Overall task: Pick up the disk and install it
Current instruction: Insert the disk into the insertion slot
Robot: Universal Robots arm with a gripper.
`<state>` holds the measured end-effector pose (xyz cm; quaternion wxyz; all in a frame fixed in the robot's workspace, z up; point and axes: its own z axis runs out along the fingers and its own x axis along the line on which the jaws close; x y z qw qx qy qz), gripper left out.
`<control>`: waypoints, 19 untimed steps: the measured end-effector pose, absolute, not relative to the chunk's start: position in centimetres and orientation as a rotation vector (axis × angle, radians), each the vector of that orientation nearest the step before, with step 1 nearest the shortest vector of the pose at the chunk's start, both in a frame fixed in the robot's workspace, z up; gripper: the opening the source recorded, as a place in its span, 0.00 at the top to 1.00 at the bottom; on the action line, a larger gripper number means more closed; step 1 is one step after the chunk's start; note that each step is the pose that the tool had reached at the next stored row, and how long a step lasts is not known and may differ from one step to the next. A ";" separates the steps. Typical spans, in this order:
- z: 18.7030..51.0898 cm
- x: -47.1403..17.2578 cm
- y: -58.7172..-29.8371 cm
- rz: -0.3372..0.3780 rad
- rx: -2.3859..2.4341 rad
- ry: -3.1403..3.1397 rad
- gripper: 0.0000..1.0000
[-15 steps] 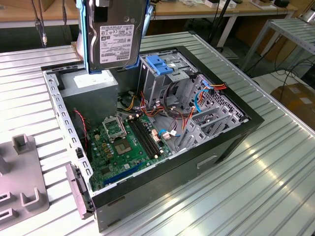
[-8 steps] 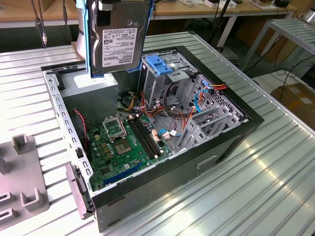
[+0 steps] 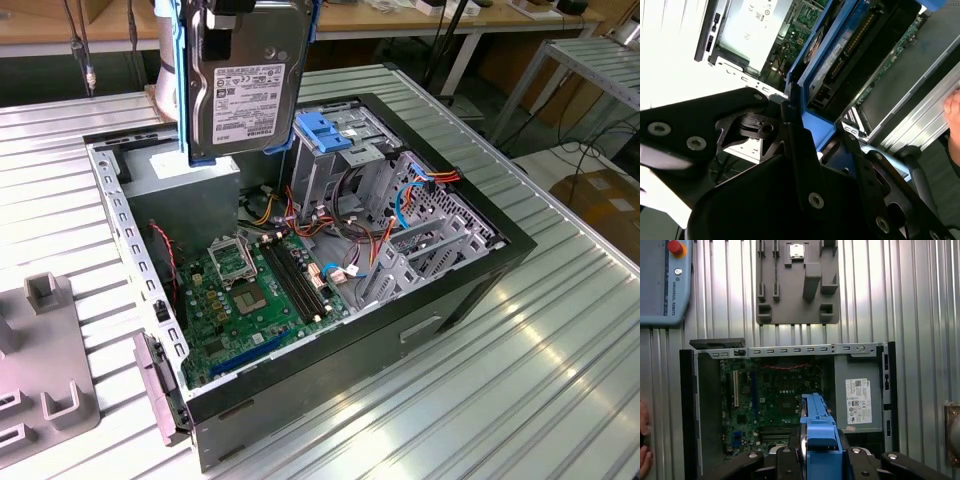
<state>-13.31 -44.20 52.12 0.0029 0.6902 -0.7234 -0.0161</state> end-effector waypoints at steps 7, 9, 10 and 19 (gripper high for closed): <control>52.1 -13.3 -45.2 -0.050 2.164 -2.269 0.63; 52.1 -13.2 -45.3 -0.050 2.164 -2.269 0.63; 52.1 -13.1 -45.3 -0.050 2.164 -2.269 0.63; 52.0 -11.1 -45.3 -0.050 2.164 -2.268 0.63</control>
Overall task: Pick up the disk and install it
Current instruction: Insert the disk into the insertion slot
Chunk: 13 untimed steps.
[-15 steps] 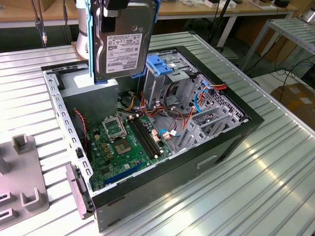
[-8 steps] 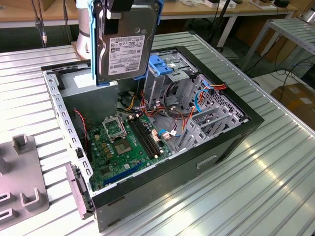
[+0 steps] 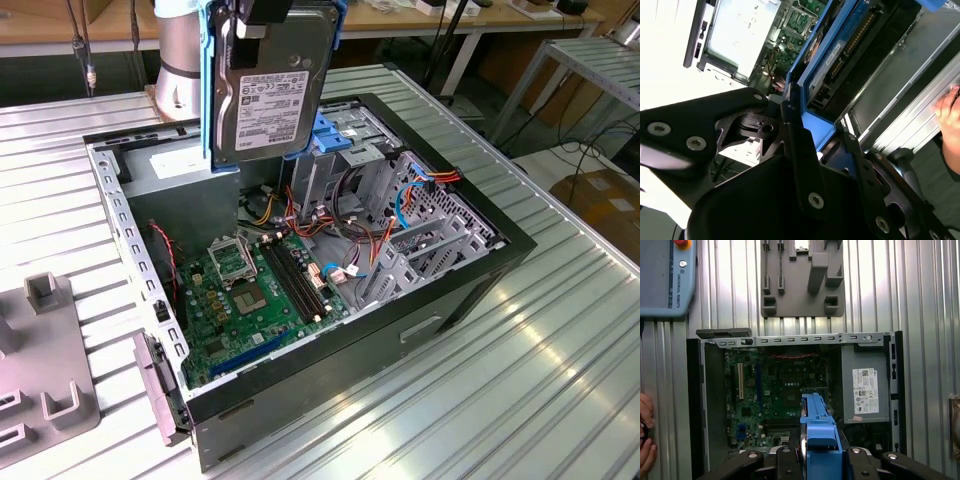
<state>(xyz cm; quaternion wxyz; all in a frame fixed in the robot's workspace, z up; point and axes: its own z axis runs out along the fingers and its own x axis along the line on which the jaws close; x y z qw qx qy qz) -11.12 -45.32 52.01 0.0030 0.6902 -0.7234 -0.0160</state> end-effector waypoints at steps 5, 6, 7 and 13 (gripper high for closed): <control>52.0 -9.7 -45.3 -0.050 2.164 -2.268 0.63; 52.0 -9.5 -45.3 -0.050 2.164 -2.268 0.63; 52.0 -9.4 -45.3 -0.050 2.164 -2.268 0.63; 51.9 -8.9 -45.5 -0.050 2.164 -2.268 0.63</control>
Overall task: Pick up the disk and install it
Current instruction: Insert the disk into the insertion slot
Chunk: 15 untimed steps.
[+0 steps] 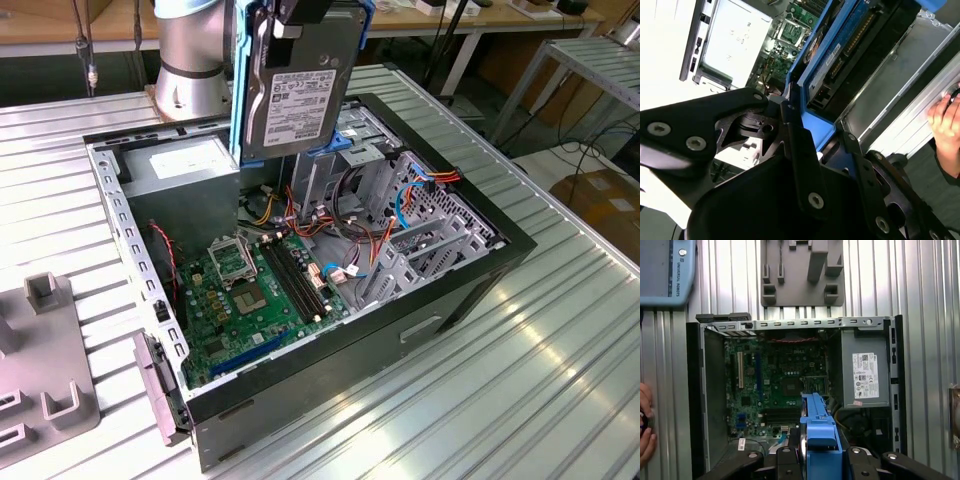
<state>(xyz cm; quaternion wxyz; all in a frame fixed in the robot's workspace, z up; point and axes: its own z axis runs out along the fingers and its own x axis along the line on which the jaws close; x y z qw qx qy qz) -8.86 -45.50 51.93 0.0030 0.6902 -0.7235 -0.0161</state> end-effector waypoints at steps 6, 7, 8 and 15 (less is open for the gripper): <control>51.9 -8.7 -46.5 -0.050 2.164 -2.268 0.63; 51.9 -8.7 -46.6 -0.050 2.164 -2.268 0.63; 51.9 -8.7 -46.9 -0.050 2.164 -2.268 0.63; 51.9 -8.7 -48.2 -0.050 2.164 -2.268 0.63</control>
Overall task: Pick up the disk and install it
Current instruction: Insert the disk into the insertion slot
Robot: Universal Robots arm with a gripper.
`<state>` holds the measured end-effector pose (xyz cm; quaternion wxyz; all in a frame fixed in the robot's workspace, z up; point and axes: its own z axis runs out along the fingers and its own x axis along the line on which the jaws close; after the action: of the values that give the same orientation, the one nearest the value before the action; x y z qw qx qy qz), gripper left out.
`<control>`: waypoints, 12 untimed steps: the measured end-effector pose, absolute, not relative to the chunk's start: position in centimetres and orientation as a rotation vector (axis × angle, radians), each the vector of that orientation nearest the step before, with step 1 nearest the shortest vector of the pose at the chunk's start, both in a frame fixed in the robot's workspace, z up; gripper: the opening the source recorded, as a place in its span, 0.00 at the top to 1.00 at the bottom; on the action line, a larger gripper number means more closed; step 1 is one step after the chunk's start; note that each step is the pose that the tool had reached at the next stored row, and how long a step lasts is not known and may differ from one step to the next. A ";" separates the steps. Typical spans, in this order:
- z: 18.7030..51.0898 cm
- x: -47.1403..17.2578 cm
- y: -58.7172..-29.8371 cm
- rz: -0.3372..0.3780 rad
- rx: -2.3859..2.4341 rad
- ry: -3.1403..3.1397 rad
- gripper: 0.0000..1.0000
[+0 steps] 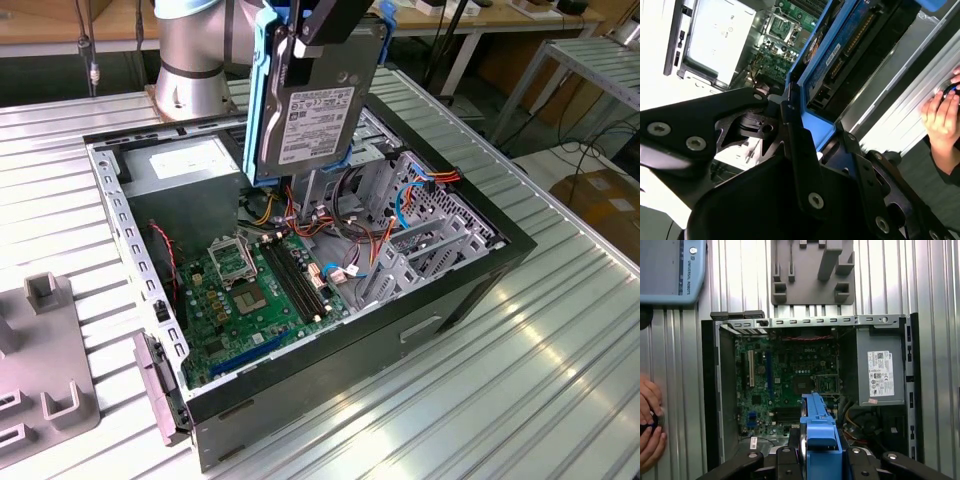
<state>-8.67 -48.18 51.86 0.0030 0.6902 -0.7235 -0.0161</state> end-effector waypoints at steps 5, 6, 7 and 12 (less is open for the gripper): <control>51.8 -8.7 -49.0 -0.050 2.164 -2.269 0.63; 51.8 -8.7 -49.2 -0.050 2.164 -2.268 0.63; 51.8 -8.7 -49.4 -0.050 2.164 -2.268 0.63; 51.8 -8.7 -50.2 -0.050 2.164 -2.269 0.63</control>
<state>-8.68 -50.18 51.80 0.0030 0.6902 -0.7235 -0.0161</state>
